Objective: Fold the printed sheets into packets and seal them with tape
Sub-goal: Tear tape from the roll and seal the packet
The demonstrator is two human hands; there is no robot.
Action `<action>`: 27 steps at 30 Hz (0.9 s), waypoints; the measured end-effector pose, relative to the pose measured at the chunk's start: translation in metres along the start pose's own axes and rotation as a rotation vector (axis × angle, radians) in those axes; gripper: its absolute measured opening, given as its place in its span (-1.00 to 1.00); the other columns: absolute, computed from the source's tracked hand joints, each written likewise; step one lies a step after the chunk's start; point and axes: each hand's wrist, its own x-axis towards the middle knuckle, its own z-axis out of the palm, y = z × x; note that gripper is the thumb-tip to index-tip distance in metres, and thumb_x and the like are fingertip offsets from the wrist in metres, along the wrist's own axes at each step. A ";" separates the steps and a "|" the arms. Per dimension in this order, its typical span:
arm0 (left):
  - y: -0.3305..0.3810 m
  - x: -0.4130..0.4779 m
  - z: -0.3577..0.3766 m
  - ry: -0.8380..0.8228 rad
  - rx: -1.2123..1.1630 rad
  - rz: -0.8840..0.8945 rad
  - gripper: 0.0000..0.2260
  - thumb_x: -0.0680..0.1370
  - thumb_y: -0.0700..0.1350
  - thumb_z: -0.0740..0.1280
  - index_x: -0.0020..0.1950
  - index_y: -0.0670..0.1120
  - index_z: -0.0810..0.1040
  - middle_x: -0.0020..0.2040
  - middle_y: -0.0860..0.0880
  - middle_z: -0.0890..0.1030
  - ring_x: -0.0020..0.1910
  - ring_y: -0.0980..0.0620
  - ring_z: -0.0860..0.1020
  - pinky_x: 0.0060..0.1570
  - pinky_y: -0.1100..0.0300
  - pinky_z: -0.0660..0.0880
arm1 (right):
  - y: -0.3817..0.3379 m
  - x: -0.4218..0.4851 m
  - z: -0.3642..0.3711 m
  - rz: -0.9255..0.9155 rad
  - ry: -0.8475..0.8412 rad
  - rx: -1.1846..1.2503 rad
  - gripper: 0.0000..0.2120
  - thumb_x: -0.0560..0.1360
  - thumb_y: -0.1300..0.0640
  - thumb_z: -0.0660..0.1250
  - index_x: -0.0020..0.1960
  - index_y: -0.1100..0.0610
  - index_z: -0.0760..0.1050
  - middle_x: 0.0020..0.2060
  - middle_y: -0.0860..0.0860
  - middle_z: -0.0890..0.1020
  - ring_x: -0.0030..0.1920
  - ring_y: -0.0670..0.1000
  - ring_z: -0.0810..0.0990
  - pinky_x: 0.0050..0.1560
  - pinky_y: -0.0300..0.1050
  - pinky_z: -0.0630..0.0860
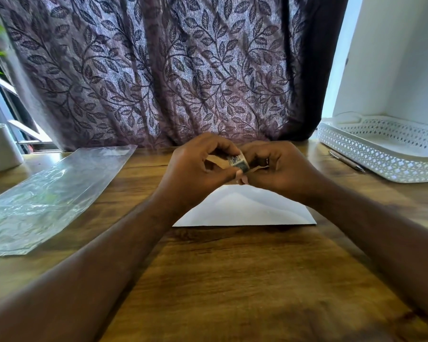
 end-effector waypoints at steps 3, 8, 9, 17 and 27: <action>-0.001 0.001 0.000 0.021 -0.010 0.020 -0.78 0.42 -0.22 0.56 0.01 -0.10 0.65 -0.03 0.05 0.65 -0.04 0.17 0.64 -0.10 0.42 0.54 | 0.000 0.001 0.001 -0.025 0.035 -0.010 -0.82 0.41 0.28 0.55 -0.11 0.39 0.62 -0.10 0.26 0.66 -0.09 0.23 0.64 -0.08 0.15 0.56; -0.003 0.000 0.001 0.050 0.028 0.059 -0.81 0.44 -0.23 0.54 0.02 -0.10 0.65 0.01 0.04 0.67 0.05 0.14 0.64 -0.06 0.36 0.59 | -0.001 0.001 0.007 -0.014 0.105 -0.143 -0.91 0.39 0.24 0.57 -0.13 0.18 0.68 -0.10 0.03 0.70 -0.11 0.00 0.67 -0.10 -0.06 0.60; -0.003 0.000 0.001 0.064 0.037 0.068 -0.81 0.44 -0.23 0.54 0.02 -0.10 0.66 0.01 0.04 0.68 0.07 0.15 0.64 -0.04 0.35 0.59 | -0.002 0.002 0.008 -0.019 0.116 -0.157 -0.91 0.39 0.23 0.56 -0.17 0.15 0.66 -0.14 0.00 0.69 -0.14 -0.03 0.66 -0.14 -0.16 0.58; -0.007 0.000 0.005 0.104 0.063 0.063 -0.89 0.46 -0.25 0.52 -0.06 -0.11 0.67 0.07 0.04 0.70 0.12 0.18 0.63 0.04 0.39 0.54 | -0.008 0.002 0.015 0.009 0.202 -0.303 -0.88 0.40 0.12 0.57 -0.20 0.14 0.66 -0.28 -0.12 0.62 -0.24 -0.16 0.58 -0.24 -0.49 0.37; -0.011 0.004 0.003 0.085 -0.179 -0.130 -0.79 0.45 -0.15 0.54 0.06 -0.10 0.68 -0.02 0.04 0.72 0.02 0.10 0.68 0.05 -0.02 0.64 | -0.009 0.003 0.013 0.016 0.171 -0.127 -0.90 0.39 0.29 0.56 -0.11 0.18 0.70 -0.14 0.00 0.72 -0.13 -0.01 0.68 -0.10 -0.23 0.56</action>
